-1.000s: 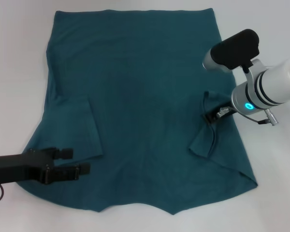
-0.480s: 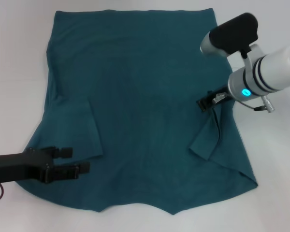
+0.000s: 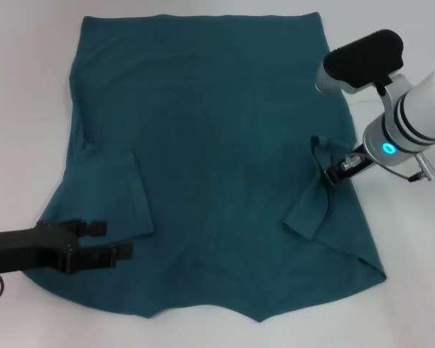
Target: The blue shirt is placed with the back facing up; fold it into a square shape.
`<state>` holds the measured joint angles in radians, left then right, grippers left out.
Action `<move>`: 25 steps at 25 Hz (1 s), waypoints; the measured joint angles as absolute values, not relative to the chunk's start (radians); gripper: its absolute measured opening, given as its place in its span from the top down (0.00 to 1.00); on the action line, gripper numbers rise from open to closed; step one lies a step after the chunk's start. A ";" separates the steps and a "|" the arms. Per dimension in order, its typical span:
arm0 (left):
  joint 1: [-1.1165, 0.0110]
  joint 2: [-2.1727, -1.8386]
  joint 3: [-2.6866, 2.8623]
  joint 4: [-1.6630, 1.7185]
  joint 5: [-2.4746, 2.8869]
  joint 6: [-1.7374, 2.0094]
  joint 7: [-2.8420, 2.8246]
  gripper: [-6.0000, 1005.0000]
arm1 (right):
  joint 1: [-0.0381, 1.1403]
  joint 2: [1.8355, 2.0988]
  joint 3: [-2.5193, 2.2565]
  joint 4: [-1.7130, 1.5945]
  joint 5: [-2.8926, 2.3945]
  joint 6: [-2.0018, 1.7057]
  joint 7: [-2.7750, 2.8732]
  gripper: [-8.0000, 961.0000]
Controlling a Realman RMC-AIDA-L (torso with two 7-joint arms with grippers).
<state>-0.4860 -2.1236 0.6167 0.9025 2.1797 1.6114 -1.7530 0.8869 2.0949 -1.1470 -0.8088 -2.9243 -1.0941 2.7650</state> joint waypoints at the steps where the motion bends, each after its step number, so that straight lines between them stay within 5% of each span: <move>1: -0.487 -2.123 0.617 0.902 2.180 1.610 -1.753 0.14 | 0.882 2.096 -1.150 -0.809 -2.922 -1.093 2.772 0.77; 5: -0.491 -2.119 0.617 0.902 2.180 1.602 -1.752 0.14 | 0.868 2.099 -1.168 -0.797 -2.880 -1.081 2.775 0.53; 17: -0.491 -2.118 0.617 0.902 2.180 1.595 -1.750 0.14 | 0.857 2.096 -1.178 -0.782 -2.871 -1.038 2.773 0.30; 19: -0.491 -2.118 0.617 0.902 2.180 1.595 -1.750 0.14 | 0.853 2.094 -1.176 -0.780 -2.867 -1.026 2.767 0.31; 25: -0.493 -2.118 0.617 0.902 2.180 1.594 -1.750 0.14 | 0.853 2.092 -1.172 -0.766 -2.866 -1.015 2.766 0.55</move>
